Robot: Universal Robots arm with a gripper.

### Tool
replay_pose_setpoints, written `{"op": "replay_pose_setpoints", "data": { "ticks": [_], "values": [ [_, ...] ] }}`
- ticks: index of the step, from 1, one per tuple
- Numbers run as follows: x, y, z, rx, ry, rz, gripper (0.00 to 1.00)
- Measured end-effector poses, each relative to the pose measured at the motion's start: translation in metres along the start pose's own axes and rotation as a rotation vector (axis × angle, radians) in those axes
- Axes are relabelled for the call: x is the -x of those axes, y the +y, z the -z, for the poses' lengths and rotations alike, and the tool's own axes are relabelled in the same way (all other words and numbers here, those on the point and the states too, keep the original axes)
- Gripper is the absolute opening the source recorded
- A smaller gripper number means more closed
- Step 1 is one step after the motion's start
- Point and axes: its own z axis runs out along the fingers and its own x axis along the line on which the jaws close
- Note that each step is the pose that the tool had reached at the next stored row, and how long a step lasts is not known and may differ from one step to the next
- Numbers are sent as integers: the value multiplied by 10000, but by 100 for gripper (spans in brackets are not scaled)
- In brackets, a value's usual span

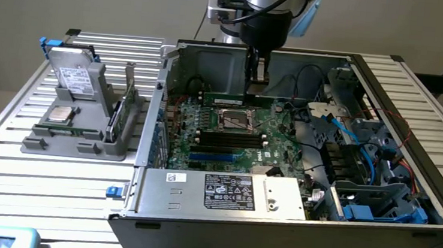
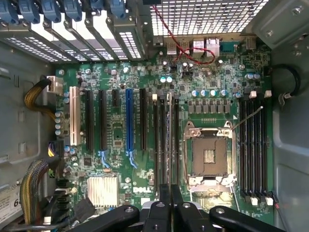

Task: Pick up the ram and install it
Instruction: 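Insert the ram into the slot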

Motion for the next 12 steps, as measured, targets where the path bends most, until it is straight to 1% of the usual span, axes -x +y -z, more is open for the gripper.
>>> {"op": "replay_pose_setpoints", "data": {
  "ticks": [1, 2, 7, 8, 12],
  "values": [
    [-9, -1, -8, 3, -47, -4, 12],
    [-19, -3, -15, 2, -56, -6, 12],
    [-50, -13, -44, 2, -55, -14, 12],
    [-52, -15, -50, 3, -50, -15, 12],
    [-61, -29, -62, 1, 14, -16, 12]
  ]
}}
